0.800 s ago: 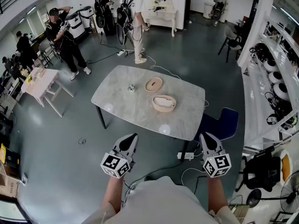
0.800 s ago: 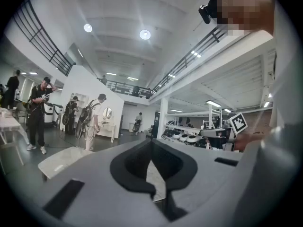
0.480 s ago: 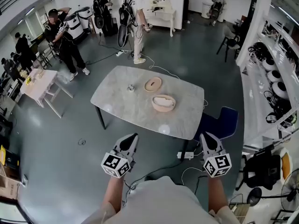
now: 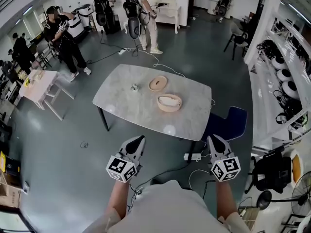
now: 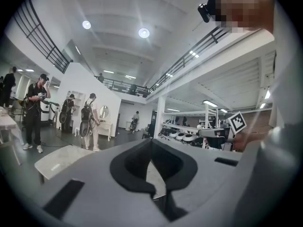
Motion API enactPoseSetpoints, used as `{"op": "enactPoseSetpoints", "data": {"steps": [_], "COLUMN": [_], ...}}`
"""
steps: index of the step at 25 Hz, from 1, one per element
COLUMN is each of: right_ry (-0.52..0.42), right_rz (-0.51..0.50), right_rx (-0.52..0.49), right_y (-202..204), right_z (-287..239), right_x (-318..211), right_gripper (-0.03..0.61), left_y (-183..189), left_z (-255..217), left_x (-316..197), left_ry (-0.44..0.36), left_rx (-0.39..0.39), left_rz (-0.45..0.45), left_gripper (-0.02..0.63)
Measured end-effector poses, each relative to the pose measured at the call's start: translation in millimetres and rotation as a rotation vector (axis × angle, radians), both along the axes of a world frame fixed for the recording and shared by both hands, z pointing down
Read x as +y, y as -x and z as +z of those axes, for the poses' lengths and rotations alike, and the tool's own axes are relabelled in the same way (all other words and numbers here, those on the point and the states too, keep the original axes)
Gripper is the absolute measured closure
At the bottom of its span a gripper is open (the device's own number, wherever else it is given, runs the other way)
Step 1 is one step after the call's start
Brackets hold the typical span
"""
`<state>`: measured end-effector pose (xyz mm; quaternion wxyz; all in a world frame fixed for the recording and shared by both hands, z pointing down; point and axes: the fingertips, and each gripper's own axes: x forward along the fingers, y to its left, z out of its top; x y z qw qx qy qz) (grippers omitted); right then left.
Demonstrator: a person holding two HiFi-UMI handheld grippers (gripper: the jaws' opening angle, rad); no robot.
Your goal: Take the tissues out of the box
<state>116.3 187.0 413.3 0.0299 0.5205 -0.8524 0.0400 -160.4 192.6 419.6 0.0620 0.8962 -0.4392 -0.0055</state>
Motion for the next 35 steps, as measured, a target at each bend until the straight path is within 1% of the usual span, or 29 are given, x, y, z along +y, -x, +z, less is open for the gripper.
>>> {"op": "enactPoseSetpoints", "data": {"steps": [6,10,15,22,35], "right_ry": [0.01,0.015,0.024,0.048,0.076], "right_rz": [-0.012,-0.014,-0.009,0.009,0.072], "right_rx": [0.003,0.002,0.002,0.004,0.007], "right_y": [12.3,19.4,32.1,47.3,67.1], "right_z": [2.1,2.1,4.1,14.3,30.1], "right_x": [-1.0,-3.0,-3.1,-7.1,-14.7], "right_gripper": [0.537,0.537,0.537,0.537,0.537], "left_y": [7.9,15.8,28.6,45.5,75.2], "left_z": [1.5,1.9,5.8,19.3,34.5], "left_x": [-0.9,-2.3,-1.9,-6.4,-17.6], "left_ry": [-0.001,0.002,0.015,0.051,0.077], "left_rx": [-0.007,-0.009,-0.009,-0.002,-0.011], "left_rz": [-0.01,-0.017,-0.014,-0.01,0.027], "left_gripper": [0.598,0.557,0.532,0.531,0.532]}}
